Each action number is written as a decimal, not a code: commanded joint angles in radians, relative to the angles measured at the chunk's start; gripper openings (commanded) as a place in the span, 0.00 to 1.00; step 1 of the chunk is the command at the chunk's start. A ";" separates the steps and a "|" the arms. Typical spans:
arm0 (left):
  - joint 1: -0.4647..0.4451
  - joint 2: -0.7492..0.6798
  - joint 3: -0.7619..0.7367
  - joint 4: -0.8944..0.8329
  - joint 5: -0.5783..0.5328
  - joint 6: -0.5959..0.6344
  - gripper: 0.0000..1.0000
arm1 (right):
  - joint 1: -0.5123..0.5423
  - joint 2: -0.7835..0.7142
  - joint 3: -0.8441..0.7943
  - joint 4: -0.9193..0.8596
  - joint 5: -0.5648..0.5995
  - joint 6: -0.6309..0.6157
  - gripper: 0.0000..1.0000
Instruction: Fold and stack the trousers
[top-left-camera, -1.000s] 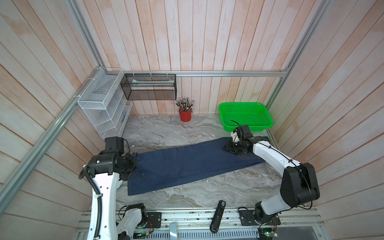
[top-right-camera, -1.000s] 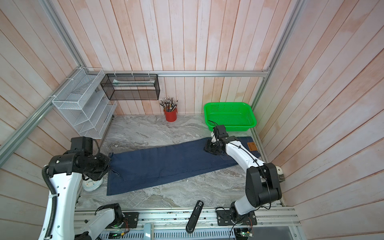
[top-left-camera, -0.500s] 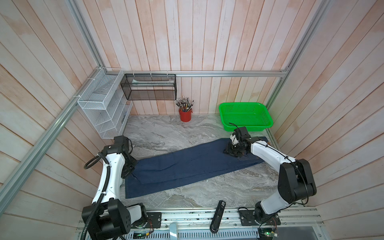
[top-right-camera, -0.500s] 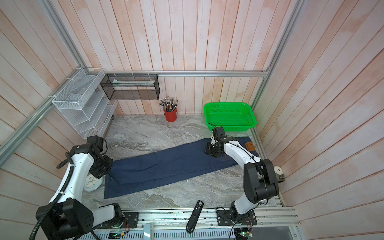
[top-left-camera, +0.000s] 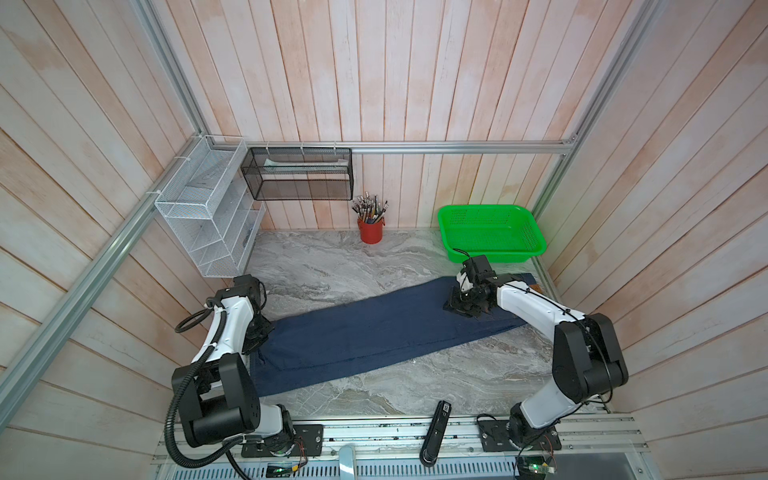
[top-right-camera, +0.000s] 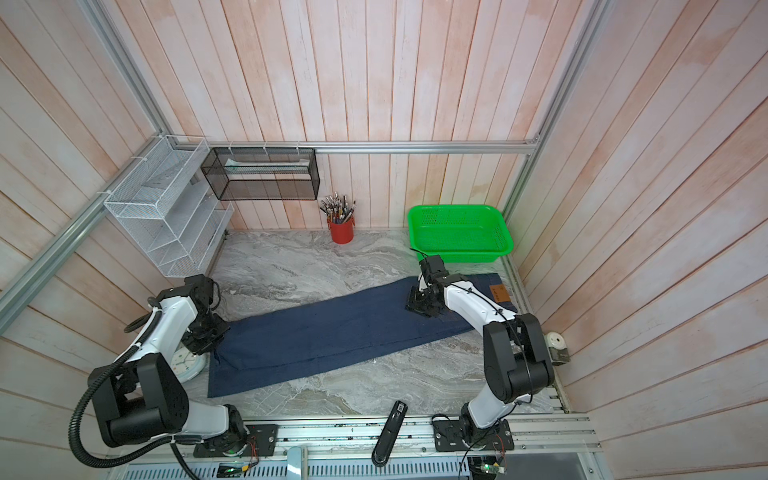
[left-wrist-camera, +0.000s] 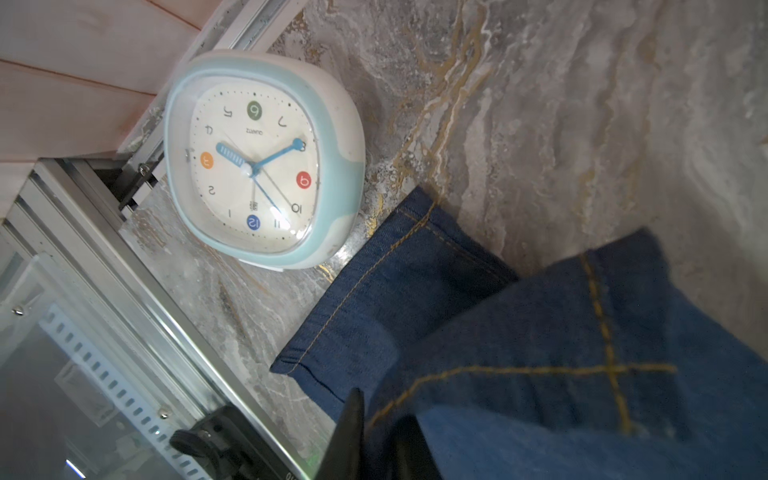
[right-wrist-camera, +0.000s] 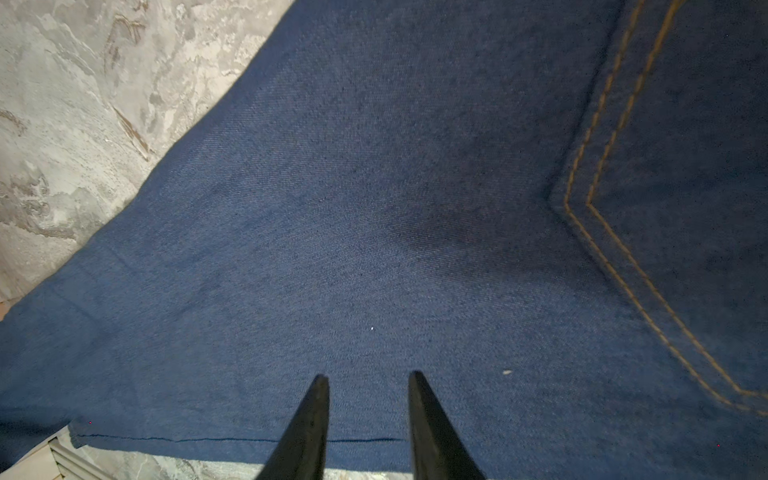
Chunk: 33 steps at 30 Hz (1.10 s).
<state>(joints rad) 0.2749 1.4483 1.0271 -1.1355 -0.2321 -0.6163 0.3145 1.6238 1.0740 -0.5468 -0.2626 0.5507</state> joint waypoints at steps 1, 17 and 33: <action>0.006 0.024 -0.001 0.026 -0.031 0.007 0.33 | 0.008 0.015 0.030 -0.025 0.022 0.008 0.33; 0.006 -0.201 0.067 -0.030 0.235 0.009 0.81 | 0.151 0.116 0.080 0.011 -0.003 0.033 0.32; 0.006 -0.244 0.083 -0.021 0.321 0.023 0.80 | 0.072 0.336 0.080 0.038 0.233 0.086 0.32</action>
<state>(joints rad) 0.2752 1.2087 1.0790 -1.1553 0.0753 -0.6048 0.4557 1.8988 1.2137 -0.4850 -0.1547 0.6037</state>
